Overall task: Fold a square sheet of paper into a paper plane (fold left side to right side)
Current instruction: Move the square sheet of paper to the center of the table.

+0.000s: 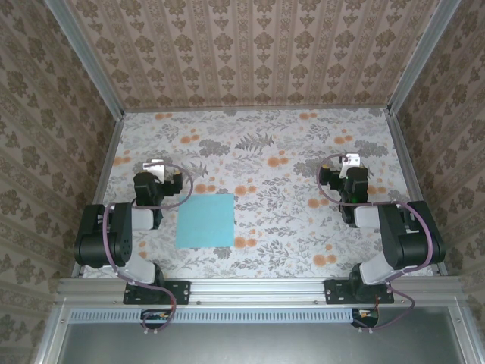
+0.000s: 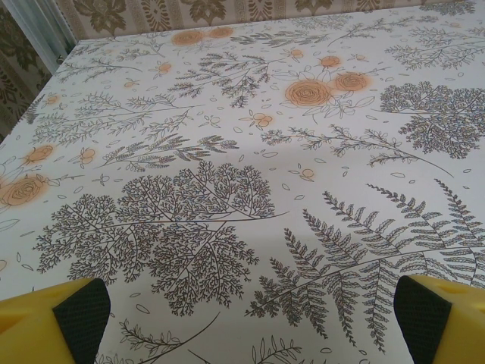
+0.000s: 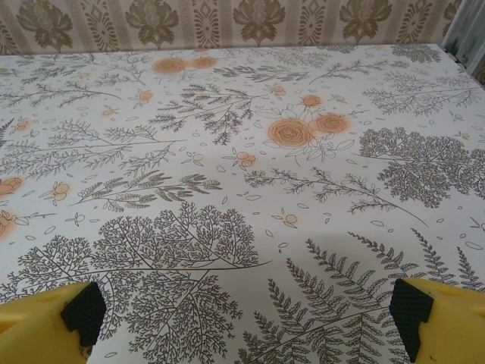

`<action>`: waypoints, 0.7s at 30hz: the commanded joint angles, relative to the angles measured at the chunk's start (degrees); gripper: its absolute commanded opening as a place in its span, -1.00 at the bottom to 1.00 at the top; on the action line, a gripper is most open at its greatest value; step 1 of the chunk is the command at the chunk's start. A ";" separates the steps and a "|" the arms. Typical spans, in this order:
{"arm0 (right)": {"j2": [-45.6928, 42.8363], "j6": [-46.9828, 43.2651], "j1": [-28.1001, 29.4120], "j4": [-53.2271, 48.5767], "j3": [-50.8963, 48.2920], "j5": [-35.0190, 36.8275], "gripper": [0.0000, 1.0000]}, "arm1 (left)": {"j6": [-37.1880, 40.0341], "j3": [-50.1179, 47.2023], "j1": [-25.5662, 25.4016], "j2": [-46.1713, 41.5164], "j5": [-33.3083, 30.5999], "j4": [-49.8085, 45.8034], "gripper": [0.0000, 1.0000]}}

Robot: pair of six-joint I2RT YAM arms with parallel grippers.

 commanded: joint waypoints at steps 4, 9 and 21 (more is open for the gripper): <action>-0.23 1.12 0.28 2.27 -0.69 0.82 1.00 | -0.80 -0.01 0.29 -1.87 -3.65 1.57 1.00; -6.68 2.04 0.15 -9.40 2.87 2.70 1.00 | -2.31 0.20 0.04 -12.24 -8.29 -7.95 1.00; -31.09 18.74 0.74 -45.19 10.79 0.62 0.99 | -20.17 22.02 -4.03 -24.76 -3.26 -64.52 0.96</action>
